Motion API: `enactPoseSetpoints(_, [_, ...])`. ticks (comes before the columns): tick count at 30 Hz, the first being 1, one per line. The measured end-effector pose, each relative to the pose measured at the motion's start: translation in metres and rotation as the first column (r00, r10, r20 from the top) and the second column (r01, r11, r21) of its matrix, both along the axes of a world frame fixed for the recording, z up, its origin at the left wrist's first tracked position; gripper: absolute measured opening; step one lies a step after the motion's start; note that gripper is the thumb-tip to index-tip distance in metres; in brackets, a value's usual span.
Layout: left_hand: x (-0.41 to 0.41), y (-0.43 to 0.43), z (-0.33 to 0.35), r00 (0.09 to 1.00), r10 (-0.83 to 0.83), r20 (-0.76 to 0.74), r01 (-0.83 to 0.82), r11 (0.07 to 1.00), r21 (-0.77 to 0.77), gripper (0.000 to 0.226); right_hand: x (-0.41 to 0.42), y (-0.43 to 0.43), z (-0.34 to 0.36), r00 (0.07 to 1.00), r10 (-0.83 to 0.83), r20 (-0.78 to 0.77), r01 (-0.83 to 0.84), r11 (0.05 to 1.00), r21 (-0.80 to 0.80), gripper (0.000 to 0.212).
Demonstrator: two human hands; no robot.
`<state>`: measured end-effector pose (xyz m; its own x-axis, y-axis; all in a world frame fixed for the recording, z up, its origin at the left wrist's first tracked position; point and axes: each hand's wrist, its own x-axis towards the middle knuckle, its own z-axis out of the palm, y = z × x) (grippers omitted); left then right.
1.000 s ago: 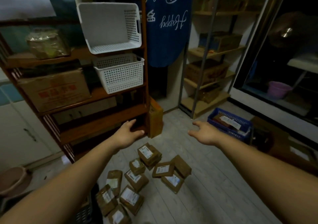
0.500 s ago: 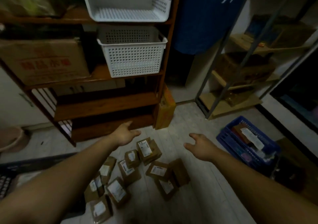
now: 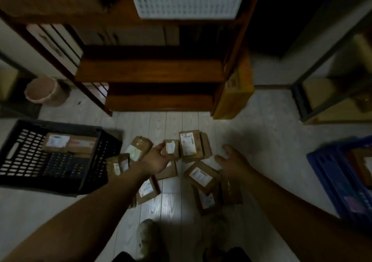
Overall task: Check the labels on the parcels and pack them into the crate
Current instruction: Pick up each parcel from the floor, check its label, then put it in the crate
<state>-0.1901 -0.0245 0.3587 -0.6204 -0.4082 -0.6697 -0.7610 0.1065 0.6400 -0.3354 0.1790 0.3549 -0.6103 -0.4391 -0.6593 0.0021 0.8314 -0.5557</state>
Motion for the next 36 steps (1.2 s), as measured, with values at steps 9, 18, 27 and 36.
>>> enactPoseSetpoints(9, [-0.047,-0.009,-0.246,0.995,0.063,0.077,-0.060,0.997,-0.043,0.072,-0.036,-0.056,-0.243,0.994,0.023,-0.107,-0.040,0.987,-0.156,0.032])
enactPoseSetpoints(18, [-0.082,-0.009,-0.415,0.984,0.156,-0.086,-0.146,0.983,0.108,0.047,-0.042,-0.082,-0.413,0.991,-0.127,-0.047,0.110,0.959,-0.260,0.052])
enactPoseSetpoints(27, [-0.080,-0.013,-0.371,0.856,0.211,-0.472,-0.151,0.975,0.162,0.053,-0.036,-0.102,-0.367,0.937,-0.338,-0.085,0.200,0.721,-0.663,0.055])
enactPoseSetpoints(36, [-0.073,-0.054,-0.303,0.608,0.112,-0.786,-0.116,0.992,0.051,0.066,-0.016,-0.127,-0.314,0.881,-0.435,-0.186,0.066,0.502,-0.862,0.060])
